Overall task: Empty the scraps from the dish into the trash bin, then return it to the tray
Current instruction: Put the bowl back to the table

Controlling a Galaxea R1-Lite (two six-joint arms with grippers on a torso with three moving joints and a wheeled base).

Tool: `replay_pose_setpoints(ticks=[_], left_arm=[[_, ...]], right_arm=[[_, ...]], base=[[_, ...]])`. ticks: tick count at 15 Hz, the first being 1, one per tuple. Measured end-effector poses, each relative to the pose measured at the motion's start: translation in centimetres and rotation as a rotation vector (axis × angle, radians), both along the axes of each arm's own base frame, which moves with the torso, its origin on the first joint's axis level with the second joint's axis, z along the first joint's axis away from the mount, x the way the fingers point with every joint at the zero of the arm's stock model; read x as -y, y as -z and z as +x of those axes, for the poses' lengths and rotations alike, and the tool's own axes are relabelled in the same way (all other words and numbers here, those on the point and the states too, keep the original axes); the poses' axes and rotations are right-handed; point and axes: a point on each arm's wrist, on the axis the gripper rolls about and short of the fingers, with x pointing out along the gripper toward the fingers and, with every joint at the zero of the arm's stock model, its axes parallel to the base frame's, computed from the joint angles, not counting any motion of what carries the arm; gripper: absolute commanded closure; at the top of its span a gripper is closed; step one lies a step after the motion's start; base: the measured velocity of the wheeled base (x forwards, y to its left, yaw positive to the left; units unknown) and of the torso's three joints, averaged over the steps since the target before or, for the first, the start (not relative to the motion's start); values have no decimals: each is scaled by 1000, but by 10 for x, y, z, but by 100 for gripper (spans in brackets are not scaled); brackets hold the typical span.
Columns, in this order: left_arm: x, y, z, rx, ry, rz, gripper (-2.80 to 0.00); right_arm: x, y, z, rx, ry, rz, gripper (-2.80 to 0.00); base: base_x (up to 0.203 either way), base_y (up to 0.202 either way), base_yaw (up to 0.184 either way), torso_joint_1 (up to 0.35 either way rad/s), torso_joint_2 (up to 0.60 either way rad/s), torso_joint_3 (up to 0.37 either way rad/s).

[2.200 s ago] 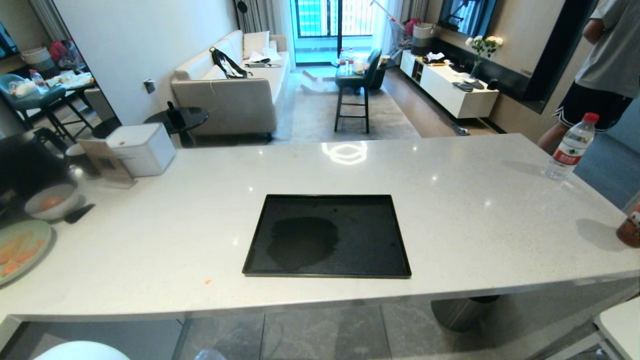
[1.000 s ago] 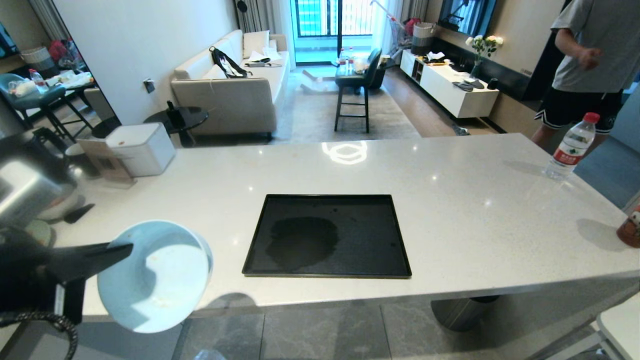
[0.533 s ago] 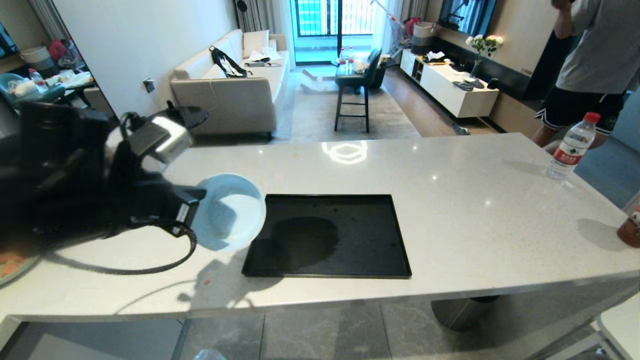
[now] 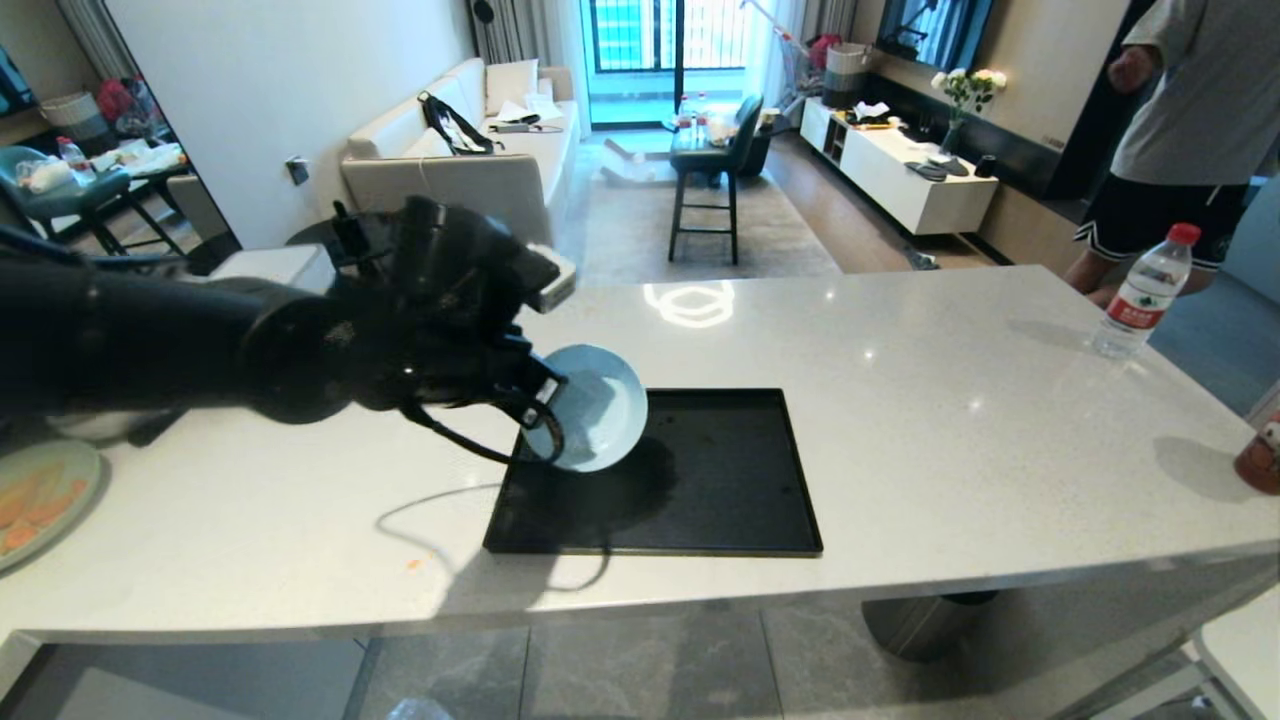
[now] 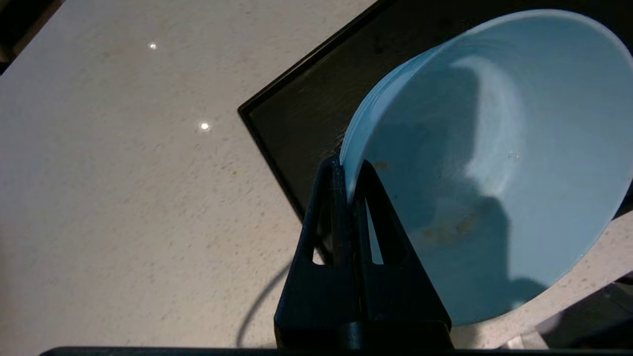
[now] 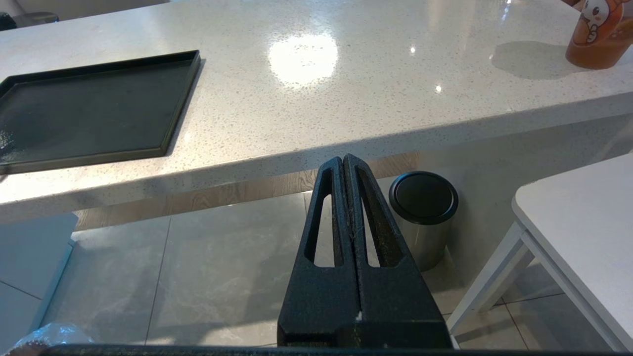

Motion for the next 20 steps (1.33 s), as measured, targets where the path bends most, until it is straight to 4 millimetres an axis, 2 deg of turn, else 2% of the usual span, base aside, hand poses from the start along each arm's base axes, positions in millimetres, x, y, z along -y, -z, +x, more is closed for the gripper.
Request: replay_pose_setpoints(ticks=[5, 8, 10, 13, 17, 20], left_arm=[[45, 2, 34, -68, 30, 66, 0], [62, -3, 57, -21, 16, 4, 0], [66, 0, 69, -32, -59, -104, 0], [59, 11, 84, -72, -187, -208, 0], [37, 35, 99, -148, -301, -163, 0], [13, 48, 101, -256, -373, -81, 0]], right_arm=[[0, 0, 0, 0, 0, 1, 0], [0, 0, 0, 0, 0, 1, 0], [0, 0, 0, 0, 0, 0, 0], [0, 0, 0, -1, 0, 0, 0], [0, 0, 0, 0, 0, 1, 0], [0, 0, 0, 0, 0, 1, 0]], base=[[0, 0, 0, 0, 0, 0], [0, 0, 0, 0, 0, 0], [0, 0, 0, 0, 0, 0], [0, 0, 0, 0, 0, 0], [0, 0, 0, 0, 0, 0], [0, 0, 0, 0, 0, 0]])
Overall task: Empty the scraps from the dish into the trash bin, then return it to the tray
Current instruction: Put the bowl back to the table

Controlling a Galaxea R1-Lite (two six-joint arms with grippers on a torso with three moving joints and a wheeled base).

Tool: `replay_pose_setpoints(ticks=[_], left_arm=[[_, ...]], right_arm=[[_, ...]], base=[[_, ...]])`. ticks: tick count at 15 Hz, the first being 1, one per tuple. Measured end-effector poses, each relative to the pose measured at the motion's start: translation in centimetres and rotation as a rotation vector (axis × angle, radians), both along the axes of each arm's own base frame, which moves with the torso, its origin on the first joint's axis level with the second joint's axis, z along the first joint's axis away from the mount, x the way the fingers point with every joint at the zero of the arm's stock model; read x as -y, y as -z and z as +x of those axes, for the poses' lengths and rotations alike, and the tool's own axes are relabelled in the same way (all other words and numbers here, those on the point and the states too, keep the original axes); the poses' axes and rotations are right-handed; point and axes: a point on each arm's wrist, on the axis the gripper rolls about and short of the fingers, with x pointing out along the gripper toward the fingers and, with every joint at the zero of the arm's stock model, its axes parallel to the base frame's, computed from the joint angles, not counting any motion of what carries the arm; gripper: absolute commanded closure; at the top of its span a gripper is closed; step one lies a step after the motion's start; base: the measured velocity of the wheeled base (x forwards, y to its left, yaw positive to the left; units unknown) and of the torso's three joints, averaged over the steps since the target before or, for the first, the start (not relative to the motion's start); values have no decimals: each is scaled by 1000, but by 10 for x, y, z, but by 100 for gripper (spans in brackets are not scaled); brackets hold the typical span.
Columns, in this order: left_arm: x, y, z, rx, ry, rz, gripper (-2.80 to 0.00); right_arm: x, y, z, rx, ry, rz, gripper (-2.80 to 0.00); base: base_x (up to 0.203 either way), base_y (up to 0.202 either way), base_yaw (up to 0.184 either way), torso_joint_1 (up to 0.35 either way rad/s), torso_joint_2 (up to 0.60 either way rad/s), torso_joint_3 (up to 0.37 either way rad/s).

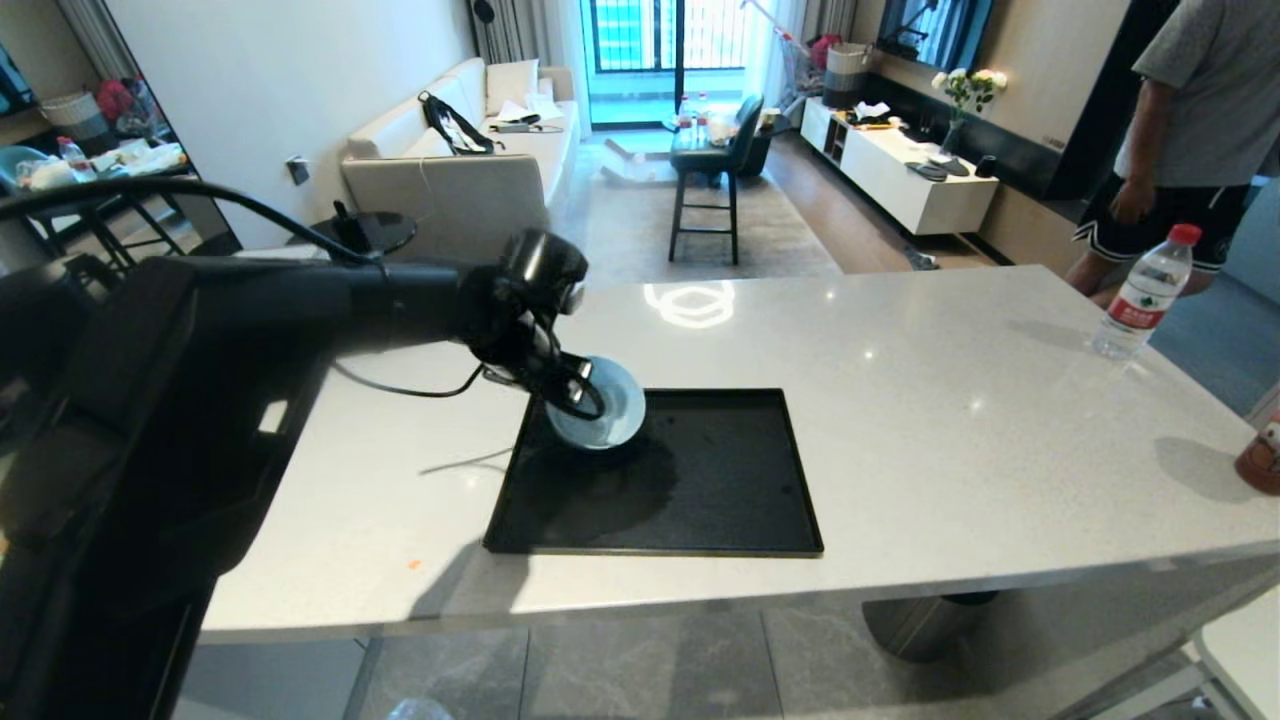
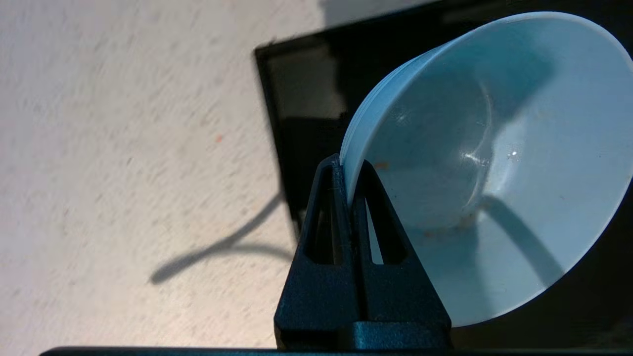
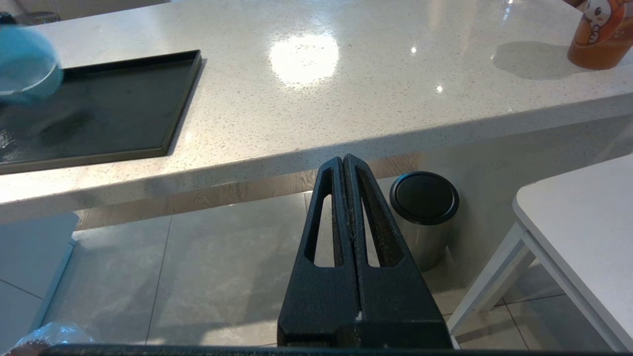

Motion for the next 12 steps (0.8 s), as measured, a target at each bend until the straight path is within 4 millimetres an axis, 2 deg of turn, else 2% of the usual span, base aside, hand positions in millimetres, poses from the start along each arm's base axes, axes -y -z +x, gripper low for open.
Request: replay_pose_setpoints(ticks=[5, 8, 12], left_arm=[[-18, 1, -10, -132, -85, 11, 0], [-19, -7, -22, -181, -101, 10, 0], [-14, -12, -28, -199, -79, -25, 0]], right_arm=[[0, 0, 0, 0, 0, 0, 0], [0, 0, 0, 0, 0, -1, 0], [0, 0, 0, 0, 0, 0, 0]], base=[[0, 0, 0, 0, 0, 0], [0, 0, 0, 0, 0, 0], [0, 0, 0, 0, 0, 0]])
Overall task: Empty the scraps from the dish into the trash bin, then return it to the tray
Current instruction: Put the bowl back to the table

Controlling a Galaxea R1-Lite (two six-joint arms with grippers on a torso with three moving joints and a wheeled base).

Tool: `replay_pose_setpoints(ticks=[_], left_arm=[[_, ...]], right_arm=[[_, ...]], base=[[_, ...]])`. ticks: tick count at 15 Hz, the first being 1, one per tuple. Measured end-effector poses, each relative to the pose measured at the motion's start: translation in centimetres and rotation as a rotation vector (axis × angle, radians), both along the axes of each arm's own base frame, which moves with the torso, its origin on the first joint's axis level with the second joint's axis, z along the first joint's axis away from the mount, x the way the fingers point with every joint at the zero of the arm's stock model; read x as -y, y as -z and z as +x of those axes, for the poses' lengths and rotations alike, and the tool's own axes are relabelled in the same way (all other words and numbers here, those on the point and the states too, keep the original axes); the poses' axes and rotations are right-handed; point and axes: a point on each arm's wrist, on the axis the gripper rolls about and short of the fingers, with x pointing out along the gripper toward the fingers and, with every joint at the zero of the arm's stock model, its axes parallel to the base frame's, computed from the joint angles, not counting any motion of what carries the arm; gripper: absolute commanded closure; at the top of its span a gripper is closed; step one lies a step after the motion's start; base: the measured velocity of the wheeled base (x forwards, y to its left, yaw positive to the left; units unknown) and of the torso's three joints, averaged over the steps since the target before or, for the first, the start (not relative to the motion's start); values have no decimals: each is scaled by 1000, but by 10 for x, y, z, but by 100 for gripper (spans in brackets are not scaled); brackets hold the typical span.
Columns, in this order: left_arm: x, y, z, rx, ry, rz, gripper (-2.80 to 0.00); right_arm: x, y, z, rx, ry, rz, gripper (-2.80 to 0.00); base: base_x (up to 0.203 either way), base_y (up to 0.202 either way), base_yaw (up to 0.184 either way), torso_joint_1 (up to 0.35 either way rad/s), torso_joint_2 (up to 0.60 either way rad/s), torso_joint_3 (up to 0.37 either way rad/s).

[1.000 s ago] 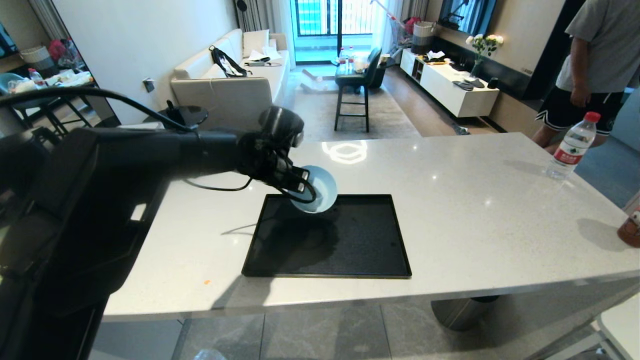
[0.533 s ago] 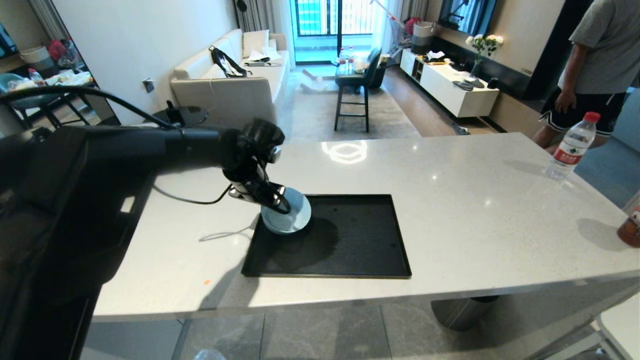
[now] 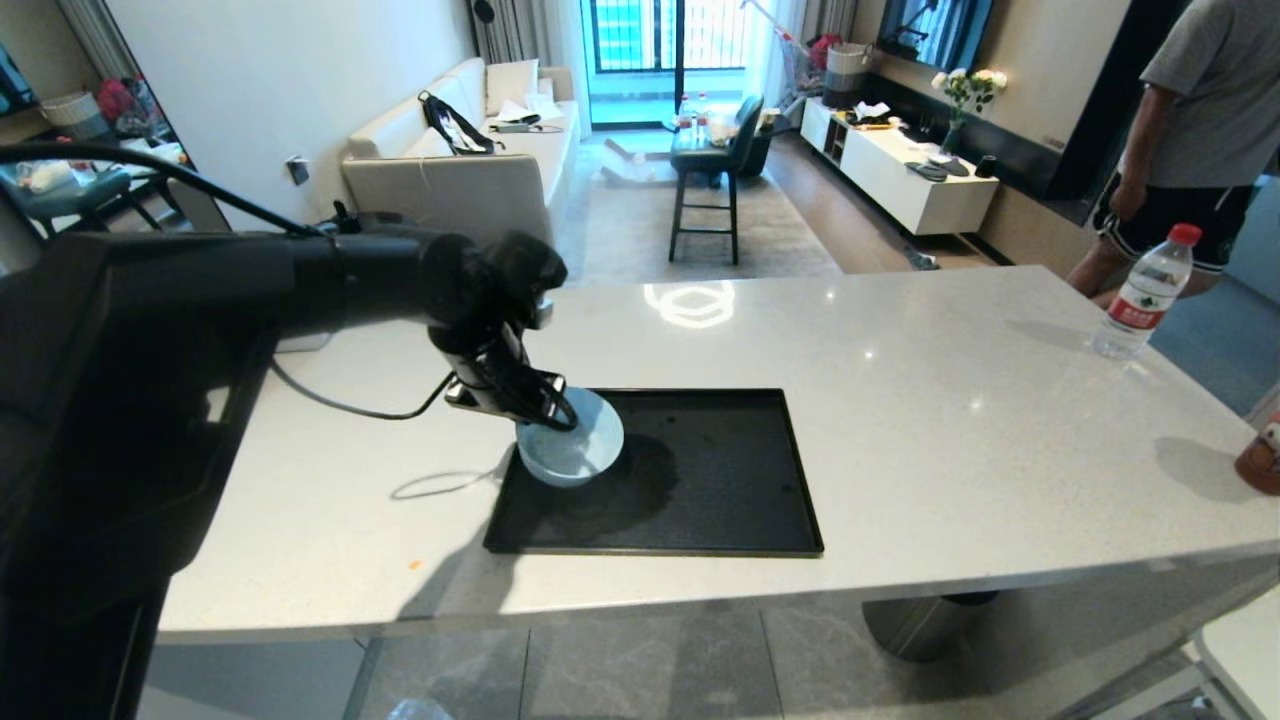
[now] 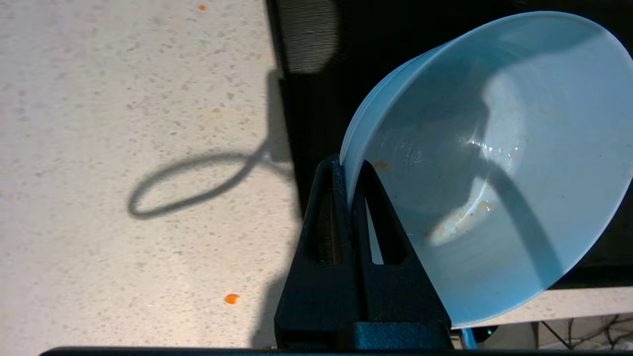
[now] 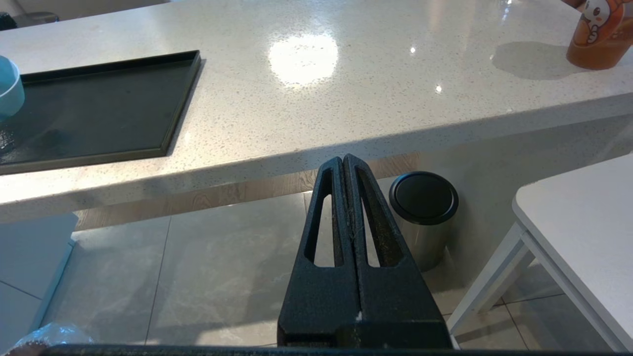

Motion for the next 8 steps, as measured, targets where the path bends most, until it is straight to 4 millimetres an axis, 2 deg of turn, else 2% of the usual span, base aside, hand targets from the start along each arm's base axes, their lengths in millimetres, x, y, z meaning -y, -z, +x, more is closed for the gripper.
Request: replay_pose_setpoints(ticks=[8], left_arm=[[17, 12, -2, -58, 74, -63, 0]], right_arm=[[0, 0, 0, 0, 0, 0, 0]], base=[[0, 0, 0, 0, 0, 0]])
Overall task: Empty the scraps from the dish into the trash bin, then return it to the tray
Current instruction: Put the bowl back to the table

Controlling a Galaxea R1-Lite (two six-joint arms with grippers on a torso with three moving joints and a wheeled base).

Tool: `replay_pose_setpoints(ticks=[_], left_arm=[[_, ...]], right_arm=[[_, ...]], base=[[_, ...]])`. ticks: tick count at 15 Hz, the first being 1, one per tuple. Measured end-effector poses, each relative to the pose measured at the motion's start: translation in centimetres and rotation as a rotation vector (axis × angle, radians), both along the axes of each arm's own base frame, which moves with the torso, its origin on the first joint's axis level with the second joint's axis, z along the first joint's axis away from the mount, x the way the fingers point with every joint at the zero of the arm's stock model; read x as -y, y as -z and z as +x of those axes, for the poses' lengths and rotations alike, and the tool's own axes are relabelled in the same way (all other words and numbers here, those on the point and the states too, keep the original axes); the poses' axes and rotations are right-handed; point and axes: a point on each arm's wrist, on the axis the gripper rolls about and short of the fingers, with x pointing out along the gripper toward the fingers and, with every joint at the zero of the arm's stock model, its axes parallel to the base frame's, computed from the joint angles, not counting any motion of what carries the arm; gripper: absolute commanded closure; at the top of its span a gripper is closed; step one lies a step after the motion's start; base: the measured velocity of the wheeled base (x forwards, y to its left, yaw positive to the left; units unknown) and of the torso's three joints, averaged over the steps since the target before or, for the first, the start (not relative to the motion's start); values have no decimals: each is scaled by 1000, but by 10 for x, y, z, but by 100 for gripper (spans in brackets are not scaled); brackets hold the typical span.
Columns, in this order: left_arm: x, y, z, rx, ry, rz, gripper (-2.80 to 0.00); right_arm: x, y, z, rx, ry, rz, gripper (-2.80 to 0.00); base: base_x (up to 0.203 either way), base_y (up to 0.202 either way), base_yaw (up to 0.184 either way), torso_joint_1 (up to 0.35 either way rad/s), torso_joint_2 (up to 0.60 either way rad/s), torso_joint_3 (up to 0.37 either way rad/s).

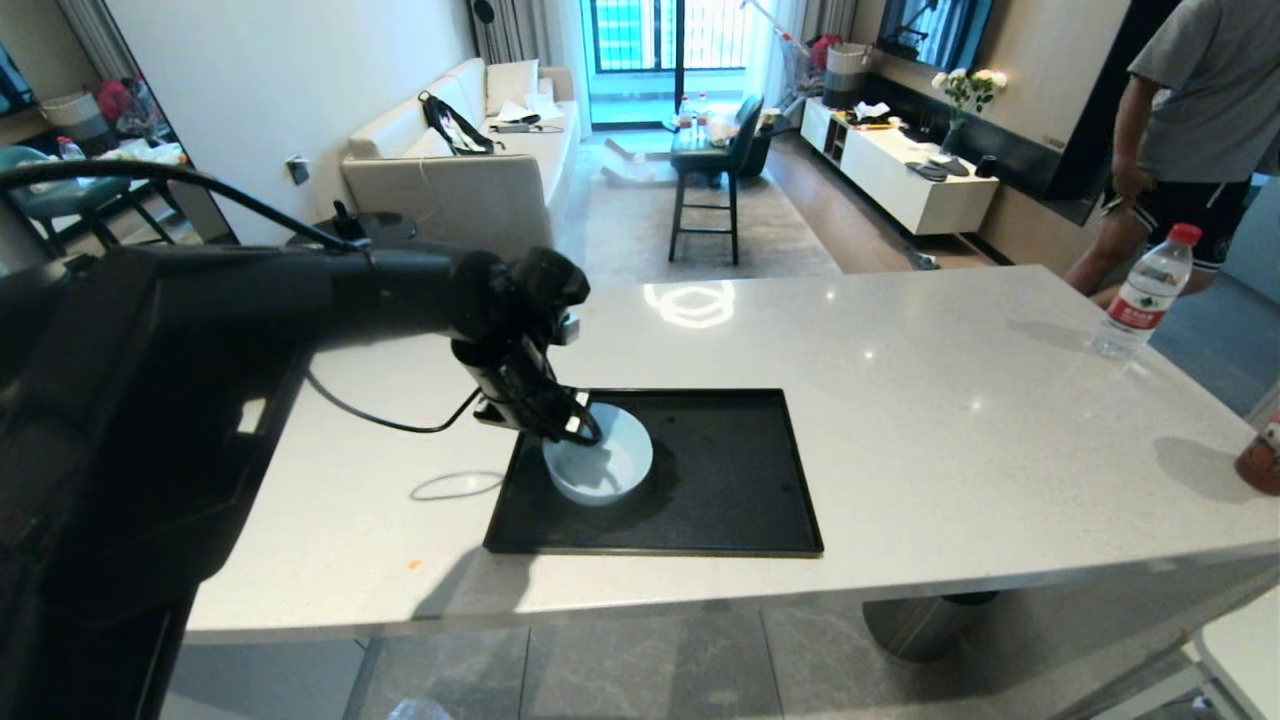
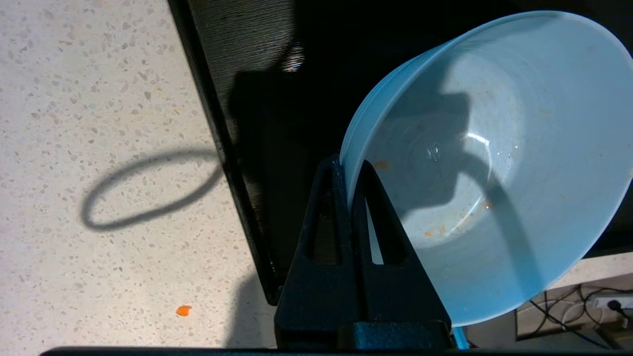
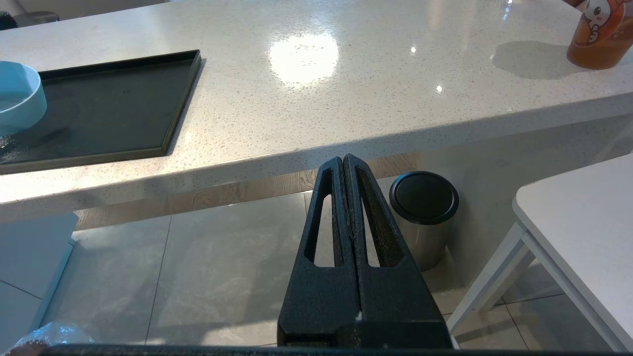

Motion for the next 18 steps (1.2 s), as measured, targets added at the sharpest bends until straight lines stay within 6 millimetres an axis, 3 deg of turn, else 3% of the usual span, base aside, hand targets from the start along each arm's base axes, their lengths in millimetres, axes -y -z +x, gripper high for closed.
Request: replay_pose_setpoints(ticks=[10, 18], left_arm=[[13, 9, -2, -44, 41, -65, 0], [21, 14, 8, -12, 78, -159, 0]], right_arm=[[0, 0, 0, 0, 0, 0, 0], [0, 0, 0, 0, 0, 0, 0]], base=[[0, 0, 0, 0, 0, 0], [0, 0, 0, 0, 0, 0]])
